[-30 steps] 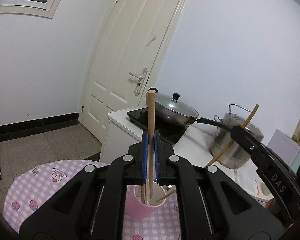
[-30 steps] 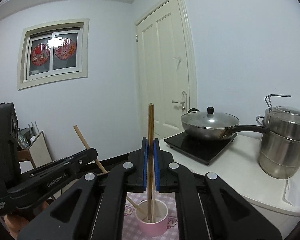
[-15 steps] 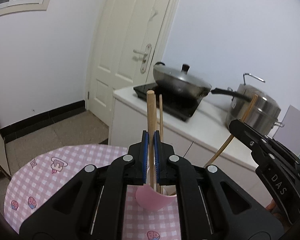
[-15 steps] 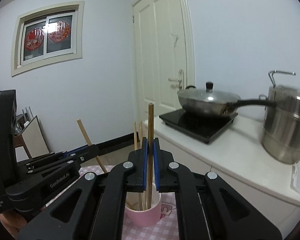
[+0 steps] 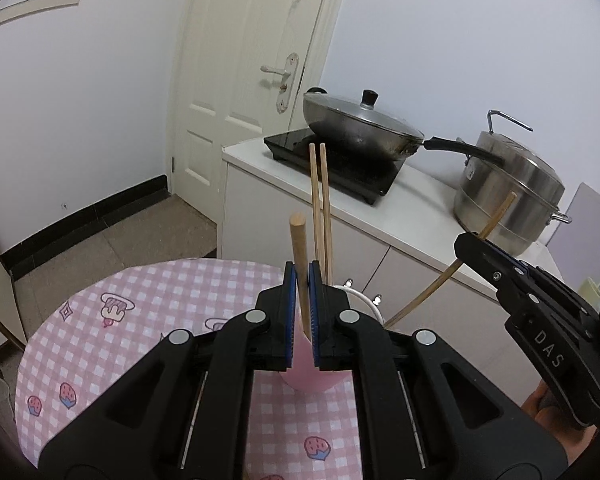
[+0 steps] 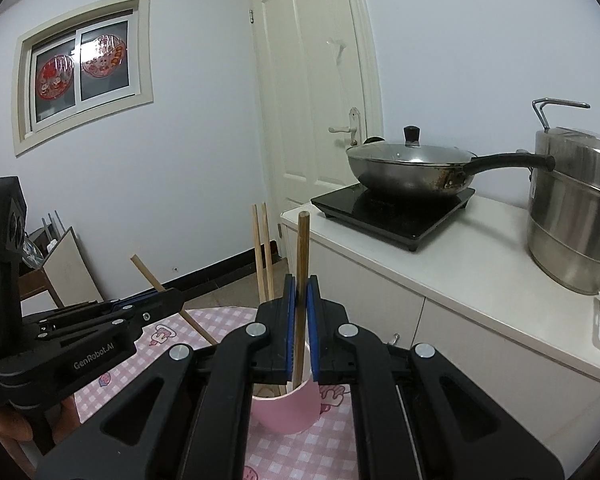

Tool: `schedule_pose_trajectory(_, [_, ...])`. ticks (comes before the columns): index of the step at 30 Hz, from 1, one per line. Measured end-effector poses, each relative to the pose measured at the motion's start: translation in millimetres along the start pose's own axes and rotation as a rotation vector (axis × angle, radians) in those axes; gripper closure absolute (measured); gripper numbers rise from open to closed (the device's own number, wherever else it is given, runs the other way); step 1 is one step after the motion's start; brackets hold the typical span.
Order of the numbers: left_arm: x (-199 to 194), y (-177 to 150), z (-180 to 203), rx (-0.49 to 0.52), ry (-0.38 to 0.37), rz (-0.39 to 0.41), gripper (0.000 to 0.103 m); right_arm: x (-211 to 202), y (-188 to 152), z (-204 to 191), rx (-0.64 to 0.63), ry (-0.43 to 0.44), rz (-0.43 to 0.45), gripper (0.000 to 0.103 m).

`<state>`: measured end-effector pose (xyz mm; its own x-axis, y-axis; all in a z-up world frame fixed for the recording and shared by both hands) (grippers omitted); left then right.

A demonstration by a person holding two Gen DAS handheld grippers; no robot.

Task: Organize utensils
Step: 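Lift both held chopsticks and lower them into the pink cup, then open the right gripper while the left gripper opens, releasing chopsticks into the cup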

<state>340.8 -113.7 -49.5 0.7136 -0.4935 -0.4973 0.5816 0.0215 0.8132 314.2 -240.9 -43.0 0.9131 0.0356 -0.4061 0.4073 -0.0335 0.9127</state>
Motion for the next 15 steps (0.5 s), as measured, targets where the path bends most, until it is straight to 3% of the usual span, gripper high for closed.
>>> schedule_pose_trajectory(8, [-6.2,-5.0,3.5,0.008,-0.016,-0.038,0.096,-9.9,-0.2,-0.7,0.021,0.020,-0.021,0.096])
schedule_pose_trajectory(13, [-12.7,-9.1,4.9,0.009,-0.022,-0.058,0.096,-19.0,2.5,-1.6,0.027,0.025,-0.020,0.073])
schedule_pose_trajectory(15, [-16.9,-11.4,5.3,0.013,-0.018,-0.061,0.095,-23.6,2.6,-2.9,0.026,0.027,-0.018,0.072])
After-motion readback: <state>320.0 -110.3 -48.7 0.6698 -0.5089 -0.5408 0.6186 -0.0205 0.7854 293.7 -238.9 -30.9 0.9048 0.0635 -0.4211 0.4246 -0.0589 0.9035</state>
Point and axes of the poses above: each gripper's, at about its wrist camera, not at the fingertips, and x roughly the way its jaws point, z to its right, y to its top, the point moved 7 cm from there along x, roughly the way its jaws point, and after that the axes turned 9 degrees about -y, right-handed, at the moved point
